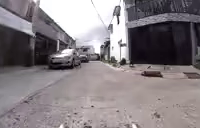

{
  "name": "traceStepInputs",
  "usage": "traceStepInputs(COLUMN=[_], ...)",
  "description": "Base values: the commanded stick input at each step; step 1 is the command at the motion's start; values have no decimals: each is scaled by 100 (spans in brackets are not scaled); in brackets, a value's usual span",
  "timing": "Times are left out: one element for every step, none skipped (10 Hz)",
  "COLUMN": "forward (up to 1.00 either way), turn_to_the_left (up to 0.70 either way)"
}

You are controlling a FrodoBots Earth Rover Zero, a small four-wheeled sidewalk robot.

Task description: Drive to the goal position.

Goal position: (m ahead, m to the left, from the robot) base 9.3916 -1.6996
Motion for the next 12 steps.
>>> traceStepInputs(forward=[100, 100, 100, 100, 100, 100, 100, 100, 100, 100, 100, 100], turn_to_the_left=[2, 2, 2, 2, 2, 2, 2, 2, 2, 2, 2, 2])
